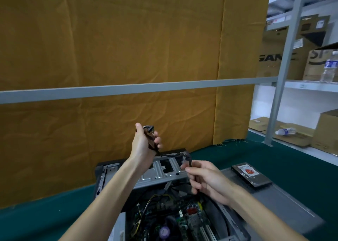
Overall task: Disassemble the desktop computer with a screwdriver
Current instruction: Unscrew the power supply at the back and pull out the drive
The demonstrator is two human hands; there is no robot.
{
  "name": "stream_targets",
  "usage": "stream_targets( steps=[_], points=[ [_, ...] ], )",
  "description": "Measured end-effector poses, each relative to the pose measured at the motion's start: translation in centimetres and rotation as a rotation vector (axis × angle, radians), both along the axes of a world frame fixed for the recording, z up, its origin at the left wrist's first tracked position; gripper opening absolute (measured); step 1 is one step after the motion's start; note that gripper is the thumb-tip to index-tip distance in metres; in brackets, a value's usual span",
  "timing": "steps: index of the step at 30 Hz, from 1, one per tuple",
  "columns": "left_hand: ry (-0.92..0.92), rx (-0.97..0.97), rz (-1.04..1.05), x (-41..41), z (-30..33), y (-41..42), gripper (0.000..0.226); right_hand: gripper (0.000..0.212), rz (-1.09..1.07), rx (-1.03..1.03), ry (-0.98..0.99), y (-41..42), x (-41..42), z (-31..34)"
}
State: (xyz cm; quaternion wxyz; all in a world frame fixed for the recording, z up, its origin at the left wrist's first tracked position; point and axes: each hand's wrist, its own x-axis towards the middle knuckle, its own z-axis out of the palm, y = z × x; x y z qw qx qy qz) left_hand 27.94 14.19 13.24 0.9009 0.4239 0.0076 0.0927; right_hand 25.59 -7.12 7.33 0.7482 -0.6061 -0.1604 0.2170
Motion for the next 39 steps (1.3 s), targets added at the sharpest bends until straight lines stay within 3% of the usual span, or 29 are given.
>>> stream_targets(
  steps=[3, 5, 7, 11, 14, 17, 19, 23, 26, 29, 32, 33, 35, 37, 39],
  points=[
    [-0.031, 0.499, 0.005, 0.3, -0.8, 0.3, 0.045, 0.02, -0.079, -0.04, -0.065, -1.0, 0.2, 0.4],
    [-0.082, 0.813, -0.116, -0.1, -1.7, -0.5, 0.053, 0.022, -0.153, -0.103, -0.187, -1.1, 0.6, 1.0],
    [-0.132, 0.932, -0.272, -0.6, -2.7, -1.4, 0.057, 0.022, -0.213, -0.165, -0.288, -0.9, 1.2, 1.4],
    [-0.218, 0.921, -0.425, -1.0, -3.7, -2.4, 0.04, 0.016, -0.377, -0.211, -0.309, -0.4, 2.3, 1.5],
    [-0.256, 0.972, -0.388, -0.7, -4.4, -2.7, 0.023, 0.03, -0.458, -0.221, -0.205, -0.1, 3.2, 1.6],
    [-0.25, 1.018, -0.327, -0.4, -5.3, -2.7, 0.03, 0.03, -0.426, -0.193, -0.11, 0.6, 3.5, 1.5],
    [-0.24, 0.977, -0.331, -0.6, -6.0, -2.9, 0.038, 0.026, -0.315, -0.057, -0.004, 1.0, 3.5, 1.3],
    [-0.037, 0.513, -0.284, -0.2, -6.4, -2.6, 0.053, 0.034, -0.09, 0.236, 0.144, 1.5, 3.3, 0.6],
    [0.047, 0.162, -0.223, 0.3, -5.8, -1.6, 0.054, 0.02, -0.059, 0.109, 0.109, 2.9, 2.5, -0.6],
    [0.102, -0.011, -0.192, 0.2, -5.8, -1.0, 0.049, 0.014, 0.02, -0.019, 0.051, 4.3, 1.5, -1.0],
    [0.128, -0.122, -0.144, 0.4, -5.8, -0.8, 0.036, 0.027, 0.035, -0.105, -0.024, 4.7, 1.2, -0.8],
    [0.113, -0.076, -0.099, 0.5, -5.9, -0.7, 0.036, 0.036, 0.04, -0.161, -0.076, 4.7, 0.9, -0.8],
    [0.049, 0.19, 0.015, 0.6, -6.2, -0.6, 0.04, 0.049, 0.048, -0.203, -0.119, 4.5, 0.5, -1.0],
    [-0.03, 0.53, 0.128, 0.6, -6.8, -0.7, 0.042, 0.054, 0.078, -0.143, -0.094, 4.2, 0.1, -1.2],
    [-0.101, 0.717, 0.201, 0.7, -7.2, -0.8, 0.039, 0.051, 0.097, -0.158, -0.15, 3.7, -0.2, -1.1]
  ],
)
